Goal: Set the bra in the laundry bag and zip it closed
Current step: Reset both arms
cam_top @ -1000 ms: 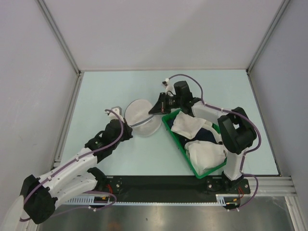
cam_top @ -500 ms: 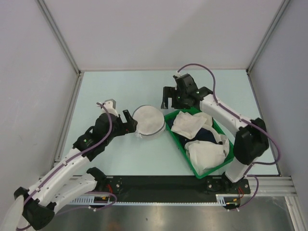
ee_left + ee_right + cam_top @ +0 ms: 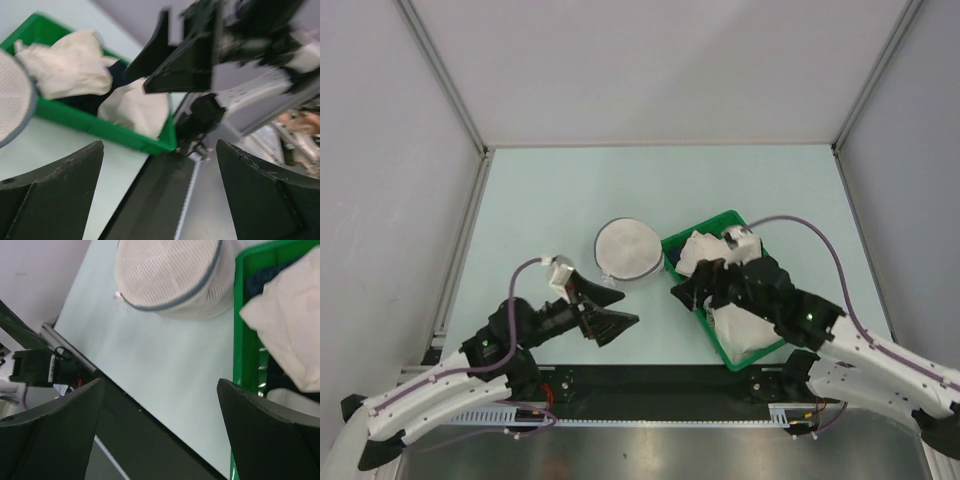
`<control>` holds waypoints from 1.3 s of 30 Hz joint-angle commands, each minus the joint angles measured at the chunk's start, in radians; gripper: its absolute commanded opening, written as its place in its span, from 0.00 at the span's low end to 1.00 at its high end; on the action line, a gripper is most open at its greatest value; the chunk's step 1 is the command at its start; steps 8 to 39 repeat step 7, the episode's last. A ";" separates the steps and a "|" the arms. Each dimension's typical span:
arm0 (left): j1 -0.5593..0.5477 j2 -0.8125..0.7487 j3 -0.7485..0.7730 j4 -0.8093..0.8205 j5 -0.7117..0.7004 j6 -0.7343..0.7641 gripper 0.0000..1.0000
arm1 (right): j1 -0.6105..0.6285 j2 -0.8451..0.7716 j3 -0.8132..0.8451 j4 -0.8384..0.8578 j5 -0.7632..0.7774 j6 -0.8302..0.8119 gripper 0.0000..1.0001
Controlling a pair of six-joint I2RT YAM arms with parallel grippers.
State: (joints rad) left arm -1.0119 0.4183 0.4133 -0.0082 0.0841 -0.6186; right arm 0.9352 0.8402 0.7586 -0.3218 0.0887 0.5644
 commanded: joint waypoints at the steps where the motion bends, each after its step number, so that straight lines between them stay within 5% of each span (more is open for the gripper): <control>1: -0.007 -0.264 -0.134 0.215 0.156 -0.113 0.99 | 0.008 -0.301 -0.253 0.263 -0.065 0.236 1.00; 5: -0.007 -0.551 -0.279 0.321 0.228 -0.220 1.00 | 0.045 -0.599 -0.485 0.389 -0.069 0.327 1.00; 7: -0.007 -0.494 -0.284 0.517 0.314 -0.309 0.99 | 0.047 -0.762 -0.536 0.505 -0.153 0.331 1.00; 39: -0.007 -0.494 -0.284 0.517 0.314 -0.309 0.99 | 0.047 -0.762 -0.536 0.505 -0.153 0.331 1.00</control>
